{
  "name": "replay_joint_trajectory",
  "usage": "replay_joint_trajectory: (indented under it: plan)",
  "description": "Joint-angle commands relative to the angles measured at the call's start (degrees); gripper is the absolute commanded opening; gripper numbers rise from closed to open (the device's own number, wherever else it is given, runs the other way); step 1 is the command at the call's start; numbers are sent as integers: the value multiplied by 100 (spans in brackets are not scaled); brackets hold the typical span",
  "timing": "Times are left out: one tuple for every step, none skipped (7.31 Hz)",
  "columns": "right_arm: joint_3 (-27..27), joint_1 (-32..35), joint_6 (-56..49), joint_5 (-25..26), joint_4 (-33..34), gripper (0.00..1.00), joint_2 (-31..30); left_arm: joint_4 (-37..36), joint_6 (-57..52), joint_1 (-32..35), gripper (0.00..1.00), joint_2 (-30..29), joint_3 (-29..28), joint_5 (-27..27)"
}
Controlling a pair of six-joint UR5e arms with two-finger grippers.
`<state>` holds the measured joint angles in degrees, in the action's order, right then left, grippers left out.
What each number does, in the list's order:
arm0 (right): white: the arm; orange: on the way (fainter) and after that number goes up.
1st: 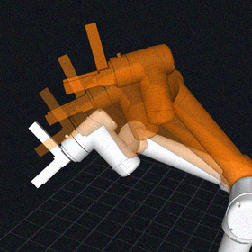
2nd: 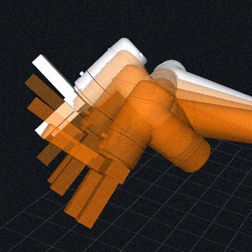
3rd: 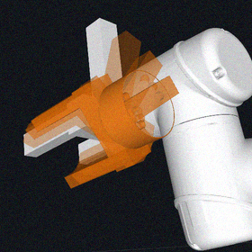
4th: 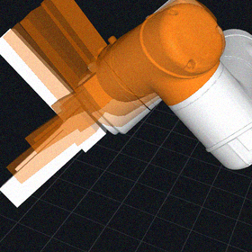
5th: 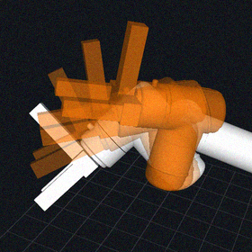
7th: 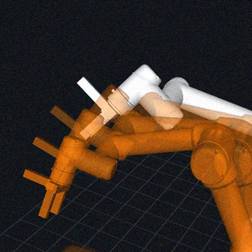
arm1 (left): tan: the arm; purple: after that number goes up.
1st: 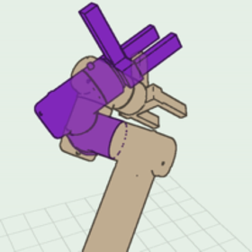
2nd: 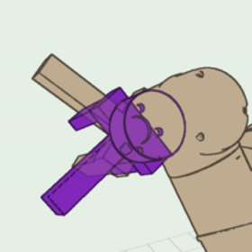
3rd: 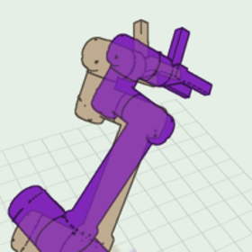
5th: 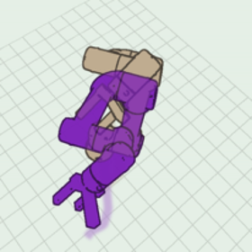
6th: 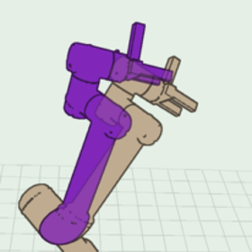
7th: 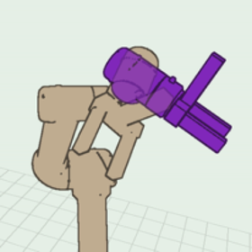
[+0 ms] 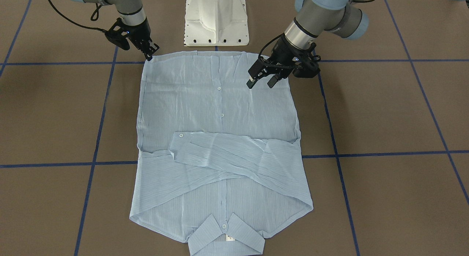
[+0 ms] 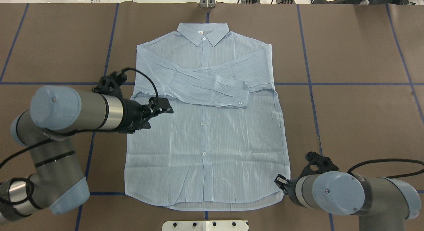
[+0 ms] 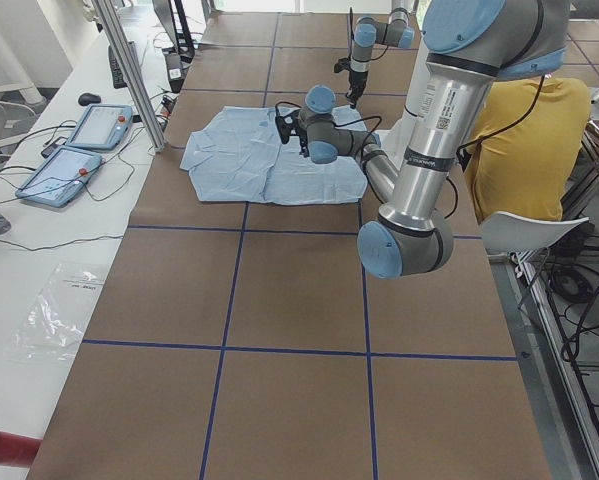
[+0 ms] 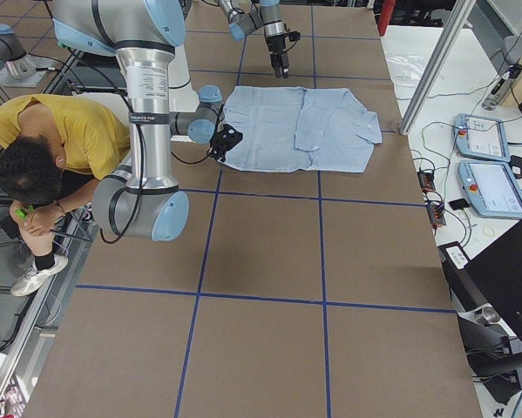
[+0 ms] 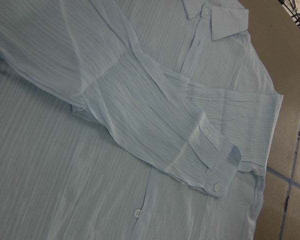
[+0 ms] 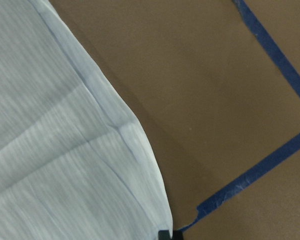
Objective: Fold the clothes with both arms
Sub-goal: 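Grasp the bottom hem corners with both grippers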
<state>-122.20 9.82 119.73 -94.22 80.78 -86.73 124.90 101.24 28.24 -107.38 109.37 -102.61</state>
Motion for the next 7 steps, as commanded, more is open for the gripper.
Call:
replay_joint_trajectory:
  plan:
    - [-119,29,-132,-26,26,0,-2,-385,114,-1096,100,977,573,992]
    - [-137,20,-142,-26,26,0,-2,-387,255,-1493,99,1452,620,1258]
    - [-137,-6,-186,-26,26,0,-2,-396,273,-1688,99,1648,629,1400]
    - [-137,-50,-195,-18,26,0,-2,-457,413,-1881,95,1659,621,1402]
    - [-128,-24,-195,-26,43,0,-11,-632,684,-2083,89,1633,629,1410]
    - [-128,-24,-195,-26,44,0,-11,-694,721,-2164,82,1607,690,1411]
    - [-137,-24,-195,-26,44,0,-2,-695,731,-2208,74,1606,708,1411]
